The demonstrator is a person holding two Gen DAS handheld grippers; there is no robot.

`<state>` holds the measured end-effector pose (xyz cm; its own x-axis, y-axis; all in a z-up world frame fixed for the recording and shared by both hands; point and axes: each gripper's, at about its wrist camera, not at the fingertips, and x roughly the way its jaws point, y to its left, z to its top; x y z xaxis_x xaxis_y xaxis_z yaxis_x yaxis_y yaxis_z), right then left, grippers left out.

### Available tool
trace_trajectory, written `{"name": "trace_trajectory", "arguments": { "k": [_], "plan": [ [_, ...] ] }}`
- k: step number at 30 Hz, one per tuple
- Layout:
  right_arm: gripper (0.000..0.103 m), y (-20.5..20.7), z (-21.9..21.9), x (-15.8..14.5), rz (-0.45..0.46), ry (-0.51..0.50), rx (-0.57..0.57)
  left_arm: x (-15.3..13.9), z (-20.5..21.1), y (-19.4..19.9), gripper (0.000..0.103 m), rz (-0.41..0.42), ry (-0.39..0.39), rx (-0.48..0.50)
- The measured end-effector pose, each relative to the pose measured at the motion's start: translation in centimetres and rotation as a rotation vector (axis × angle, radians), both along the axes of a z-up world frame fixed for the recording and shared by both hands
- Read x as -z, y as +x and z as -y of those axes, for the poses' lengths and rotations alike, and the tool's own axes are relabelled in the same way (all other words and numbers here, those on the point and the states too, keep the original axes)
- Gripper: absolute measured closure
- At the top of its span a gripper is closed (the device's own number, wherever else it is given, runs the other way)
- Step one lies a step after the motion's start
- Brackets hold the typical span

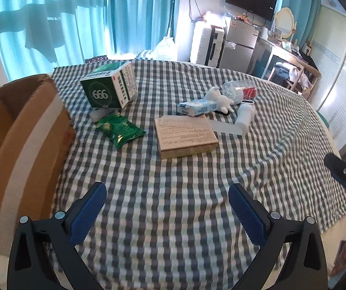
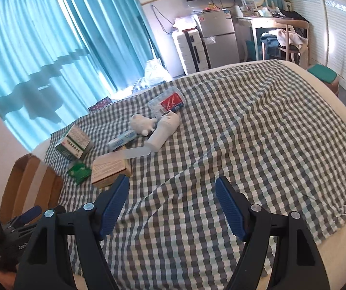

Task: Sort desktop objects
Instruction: 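Move both tools back toward the white bottle and clear comb, then grasp the white bottle with the right tool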

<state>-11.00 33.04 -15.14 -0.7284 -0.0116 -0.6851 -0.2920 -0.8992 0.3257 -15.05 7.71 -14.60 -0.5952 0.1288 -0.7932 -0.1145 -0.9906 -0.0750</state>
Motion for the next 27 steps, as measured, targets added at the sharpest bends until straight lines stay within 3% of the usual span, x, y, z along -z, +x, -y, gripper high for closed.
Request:
{"name": "trace_trajectory", "arguments": {
  "k": [5,8,11,16,18,20,23,27],
  "plan": [
    [0.029,-5.2,-0.5,2.6,0.044,-0.016,-0.018,2.2,-1.3,-5.5,0.0,0.025,0.003,-0.004],
    [0.035,-9.3,-0.4,4.3,0.068,-0.018,-0.016,3.4,-2.0,-8.0,0.0,0.024,-0.01,0.001],
    [0.036,-13.2,-0.4,5.9,0.083,-0.039,-0.002,4.7,-2.2,-9.8,0.0,0.025,-0.034,-0.008],
    [0.039,-18.3,0.4,8.3,0.122,-0.061,-0.004,6.3,-2.1,-12.2,0.0,0.042,-0.005,-0.006],
    [0.059,-19.8,0.5,9.7,0.172,-0.06,-0.013,6.6,-2.3,-12.7,0.0,0.04,0.007,0.011],
    [0.066,-20.3,0.1,10.9,0.202,-0.091,-0.02,6.7,-2.7,-13.0,0.0,0.043,0.016,0.035],
    [0.071,-18.4,-0.6,10.5,0.157,-0.082,-0.022,6.3,-3.8,-12.7,0.0,0.029,0.014,0.098],
    [0.071,-13.8,-1.9,9.9,0.155,-0.071,-0.025,5.7,-6.2,-12.4,0.0,-0.008,-0.074,0.199]
  ]
}}
